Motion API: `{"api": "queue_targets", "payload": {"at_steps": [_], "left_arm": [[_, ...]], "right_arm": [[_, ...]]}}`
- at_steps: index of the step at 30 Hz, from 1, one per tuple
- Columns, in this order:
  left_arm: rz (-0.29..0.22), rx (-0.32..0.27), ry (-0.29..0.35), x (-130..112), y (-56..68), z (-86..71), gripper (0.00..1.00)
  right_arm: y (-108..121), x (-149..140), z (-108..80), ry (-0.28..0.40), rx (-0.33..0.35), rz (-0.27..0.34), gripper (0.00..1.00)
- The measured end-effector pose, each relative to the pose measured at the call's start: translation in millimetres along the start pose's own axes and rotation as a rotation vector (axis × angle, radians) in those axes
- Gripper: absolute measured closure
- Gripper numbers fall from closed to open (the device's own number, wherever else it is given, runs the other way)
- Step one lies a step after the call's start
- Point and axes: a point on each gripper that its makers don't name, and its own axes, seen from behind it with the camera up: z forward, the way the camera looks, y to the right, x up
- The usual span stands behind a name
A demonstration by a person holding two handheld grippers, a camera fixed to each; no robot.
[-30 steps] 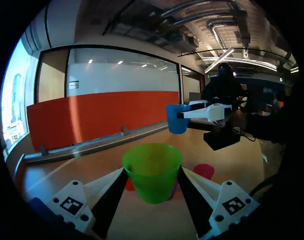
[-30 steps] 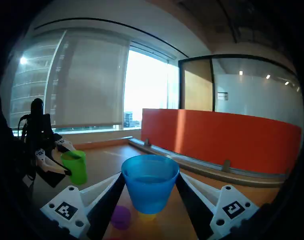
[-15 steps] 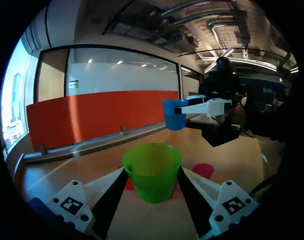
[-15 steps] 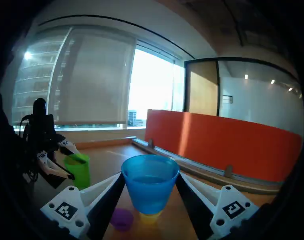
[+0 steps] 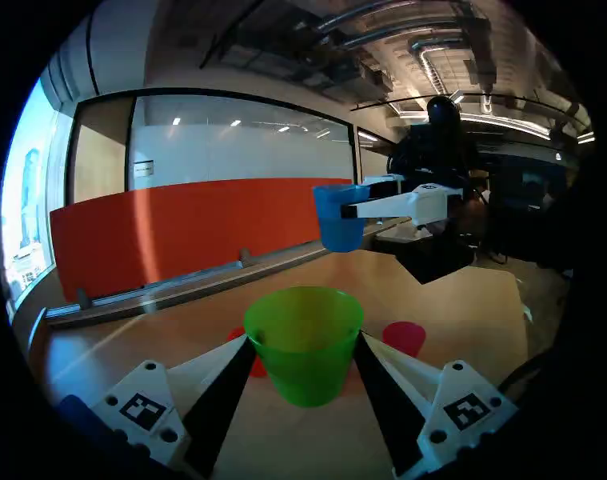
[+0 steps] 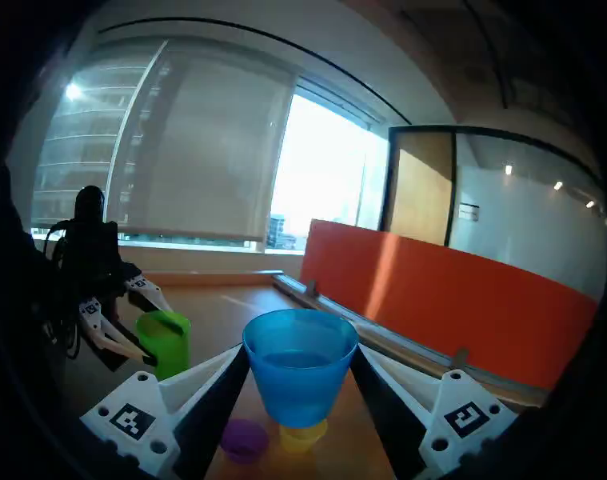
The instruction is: Pour water
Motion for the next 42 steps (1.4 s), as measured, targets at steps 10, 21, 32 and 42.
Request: {"api": "queue_targets", "payload": {"at_steps": [10,21,32,42], "left_arm": [[-0.001,-0.015,0.007,-0.2,1.3,1.1,0.16],[0.007,-0.037,0.010,-1.6,6.6,2.0,0.16],[0.012,-0.063,0.005,-6.5,14.3,6.1,0.16],[0.013,-0.083,0.005,-8.9,19.4,9.4,0.16]], "right_arm": [[-7.4,5.8,5.2,-0.002,0.029,-0.039,0.10],[-15.4,11.0,10.0,-0.002,0.055,-0.081,0.10],[-21.9,17.1,13.7,0.004,0.083,-0.121,0.10],[-27.5,20.3,18.3,0.001,0.105,-0.173,0.10]]}}
